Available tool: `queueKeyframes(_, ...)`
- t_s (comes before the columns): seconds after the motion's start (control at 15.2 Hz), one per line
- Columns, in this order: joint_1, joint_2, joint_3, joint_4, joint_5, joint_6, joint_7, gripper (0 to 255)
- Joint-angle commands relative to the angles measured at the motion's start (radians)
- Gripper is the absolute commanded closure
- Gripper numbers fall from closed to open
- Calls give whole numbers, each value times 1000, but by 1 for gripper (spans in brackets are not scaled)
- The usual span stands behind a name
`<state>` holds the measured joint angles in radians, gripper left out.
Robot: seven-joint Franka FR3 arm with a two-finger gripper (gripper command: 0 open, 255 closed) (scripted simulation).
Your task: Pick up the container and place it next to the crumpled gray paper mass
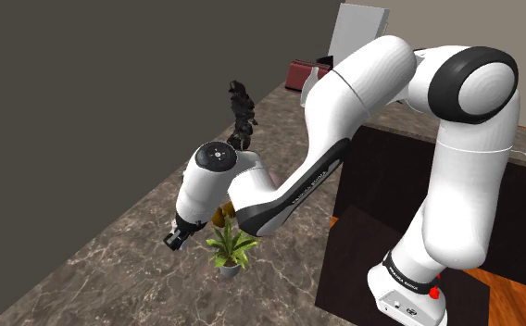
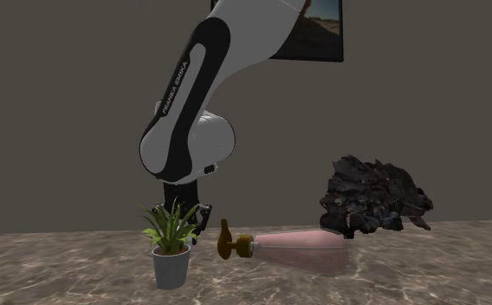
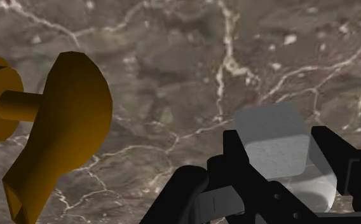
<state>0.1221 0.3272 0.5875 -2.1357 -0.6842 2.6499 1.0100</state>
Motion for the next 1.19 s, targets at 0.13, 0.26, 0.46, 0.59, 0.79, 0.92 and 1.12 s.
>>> queueKeyframes(0.13, -7, -10, 9, 0, 16, -8, -13, 255)
queueKeyframes(0.26, -20, -30, 26, 1, 48, -23, -39, 255)
queueKeyframes(0.46, -39, -61, 51, 4, 96, -47, -77, 255)
queueKeyframes(0.59, -51, -81, 66, 7, 127, -64, -102, 255)
queueKeyframes(0.79, -66, -110, 86, 14, 173, -90, -138, 255)
queueKeyframes(0.92, -76, -129, 98, 20, 204, -108, -162, 255)
queueKeyframes(1.12, -88, -157, 113, 31, 247, -136, -196, 255)
